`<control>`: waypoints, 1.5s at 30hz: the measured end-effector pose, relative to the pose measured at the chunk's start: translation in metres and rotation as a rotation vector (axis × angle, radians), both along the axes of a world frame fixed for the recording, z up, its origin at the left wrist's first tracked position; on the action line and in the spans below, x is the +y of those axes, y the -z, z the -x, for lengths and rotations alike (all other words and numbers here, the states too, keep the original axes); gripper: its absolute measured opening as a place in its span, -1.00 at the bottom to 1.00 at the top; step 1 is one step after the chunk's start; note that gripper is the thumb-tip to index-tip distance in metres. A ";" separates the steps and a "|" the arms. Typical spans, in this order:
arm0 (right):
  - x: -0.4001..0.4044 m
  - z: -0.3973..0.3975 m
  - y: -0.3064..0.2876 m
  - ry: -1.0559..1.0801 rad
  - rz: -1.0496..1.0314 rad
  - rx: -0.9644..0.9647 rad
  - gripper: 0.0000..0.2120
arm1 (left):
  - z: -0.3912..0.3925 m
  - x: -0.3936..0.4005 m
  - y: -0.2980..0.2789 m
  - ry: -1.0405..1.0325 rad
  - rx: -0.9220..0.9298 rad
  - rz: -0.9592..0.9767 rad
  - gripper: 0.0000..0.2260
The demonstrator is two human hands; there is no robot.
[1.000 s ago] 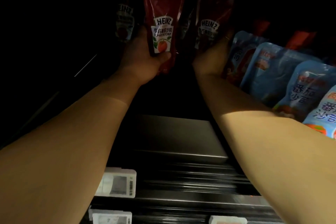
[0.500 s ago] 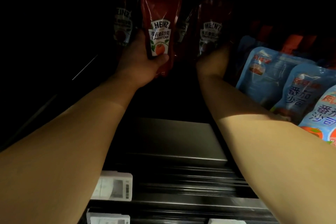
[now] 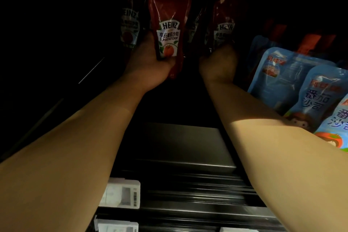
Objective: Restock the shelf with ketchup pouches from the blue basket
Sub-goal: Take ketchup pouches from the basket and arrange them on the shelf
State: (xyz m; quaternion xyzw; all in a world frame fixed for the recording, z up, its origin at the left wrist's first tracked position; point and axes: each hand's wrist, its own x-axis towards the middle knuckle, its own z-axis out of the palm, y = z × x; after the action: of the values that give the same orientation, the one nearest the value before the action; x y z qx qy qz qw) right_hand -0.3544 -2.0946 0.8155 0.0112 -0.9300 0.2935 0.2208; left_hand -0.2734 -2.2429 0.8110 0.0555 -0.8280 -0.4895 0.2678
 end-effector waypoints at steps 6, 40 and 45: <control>-0.001 -0.015 -0.010 0.007 0.033 0.146 -0.08 | 0.001 0.004 -0.004 -0.019 0.002 -0.085 -0.67; 0.008 0.005 0.002 -0.108 0.330 0.043 -0.45 | 0.007 0.004 -0.002 -0.098 0.072 0.040 -0.58; 0.005 -0.018 -0.006 -0.117 0.241 0.155 -0.54 | -0.002 0.003 -0.010 -0.208 0.272 0.060 -0.71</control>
State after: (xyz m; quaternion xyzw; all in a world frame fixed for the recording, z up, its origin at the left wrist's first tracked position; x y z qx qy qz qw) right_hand -0.3362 -2.0895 0.8213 0.0616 -0.8660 0.4137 0.2739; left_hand -0.2713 -2.2398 0.8212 0.0664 -0.7881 -0.4372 0.4282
